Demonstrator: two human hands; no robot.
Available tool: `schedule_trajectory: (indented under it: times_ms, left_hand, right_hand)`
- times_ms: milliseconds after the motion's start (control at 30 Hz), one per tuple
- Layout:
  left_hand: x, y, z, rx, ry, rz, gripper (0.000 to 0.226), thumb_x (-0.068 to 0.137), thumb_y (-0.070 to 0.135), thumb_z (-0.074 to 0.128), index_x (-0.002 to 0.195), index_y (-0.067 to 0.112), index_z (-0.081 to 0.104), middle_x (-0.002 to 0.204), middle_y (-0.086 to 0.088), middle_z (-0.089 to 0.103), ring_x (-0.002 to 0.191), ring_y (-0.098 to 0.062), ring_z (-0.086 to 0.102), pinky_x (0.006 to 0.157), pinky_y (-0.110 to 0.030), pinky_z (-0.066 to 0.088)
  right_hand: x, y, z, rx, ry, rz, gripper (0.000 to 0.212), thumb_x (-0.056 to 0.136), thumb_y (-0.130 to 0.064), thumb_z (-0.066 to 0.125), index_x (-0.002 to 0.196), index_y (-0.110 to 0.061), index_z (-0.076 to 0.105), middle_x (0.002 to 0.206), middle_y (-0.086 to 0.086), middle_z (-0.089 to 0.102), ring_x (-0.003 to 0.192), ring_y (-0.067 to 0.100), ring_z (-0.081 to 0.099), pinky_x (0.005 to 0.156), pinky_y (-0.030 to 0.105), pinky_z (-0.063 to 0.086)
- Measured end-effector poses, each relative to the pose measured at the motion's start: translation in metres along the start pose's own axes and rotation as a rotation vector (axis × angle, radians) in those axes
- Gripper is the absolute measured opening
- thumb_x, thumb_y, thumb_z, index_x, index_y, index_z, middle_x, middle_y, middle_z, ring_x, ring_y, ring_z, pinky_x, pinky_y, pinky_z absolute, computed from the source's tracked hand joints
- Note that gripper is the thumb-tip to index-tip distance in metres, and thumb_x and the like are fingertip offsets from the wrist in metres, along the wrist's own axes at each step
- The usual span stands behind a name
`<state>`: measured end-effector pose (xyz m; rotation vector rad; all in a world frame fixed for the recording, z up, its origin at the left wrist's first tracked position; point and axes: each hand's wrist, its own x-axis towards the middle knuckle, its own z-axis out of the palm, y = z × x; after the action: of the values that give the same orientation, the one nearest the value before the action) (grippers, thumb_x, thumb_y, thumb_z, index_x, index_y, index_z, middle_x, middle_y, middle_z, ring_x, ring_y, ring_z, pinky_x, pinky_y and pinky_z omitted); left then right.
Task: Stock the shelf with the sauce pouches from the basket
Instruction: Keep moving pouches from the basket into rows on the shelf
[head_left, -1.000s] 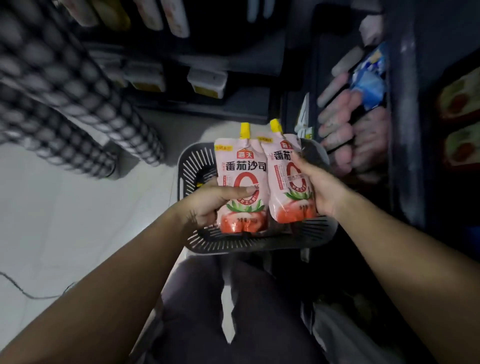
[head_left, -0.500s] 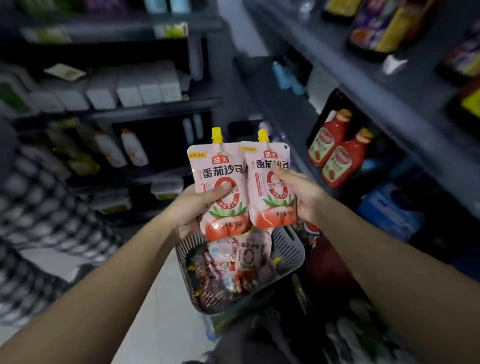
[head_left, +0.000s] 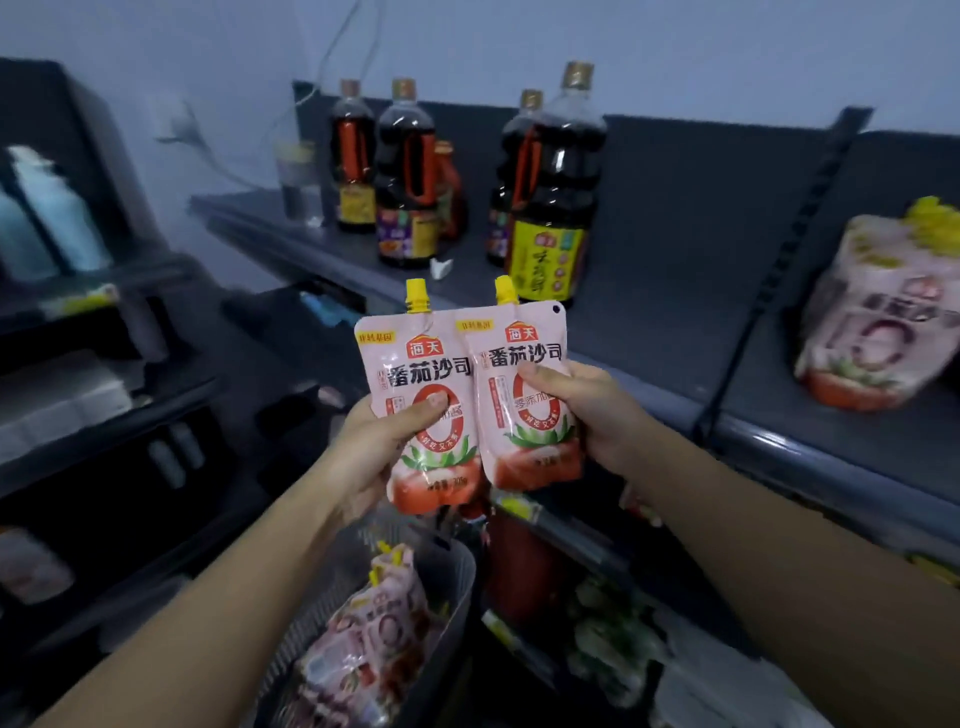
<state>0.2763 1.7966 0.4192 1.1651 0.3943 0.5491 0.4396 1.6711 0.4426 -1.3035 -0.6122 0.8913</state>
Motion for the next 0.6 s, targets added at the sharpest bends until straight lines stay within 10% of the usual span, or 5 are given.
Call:
schedule_trajectory:
  times_ms: [600]
  left_hand:
    - [0.026, -0.029, 0.304, 0.068, -0.500, 0.036, 0.031, 0.067, 0.005, 0.072, 0.097, 0.011, 0.068, 0.096, -0.011, 0.075, 0.088, -0.026, 0.072, 0.074, -0.036, 0.058]
  right_hand:
    - [-0.198, -0.091, -0.217, -0.031, 0.612, -0.382, 0.026, 0.070, -0.015, 0.071, 0.095, -0.010, 0.068, 0.096, 0.012, 0.074, 0.085, 0.025, 0.072, 0.076, 0.037, 0.058]
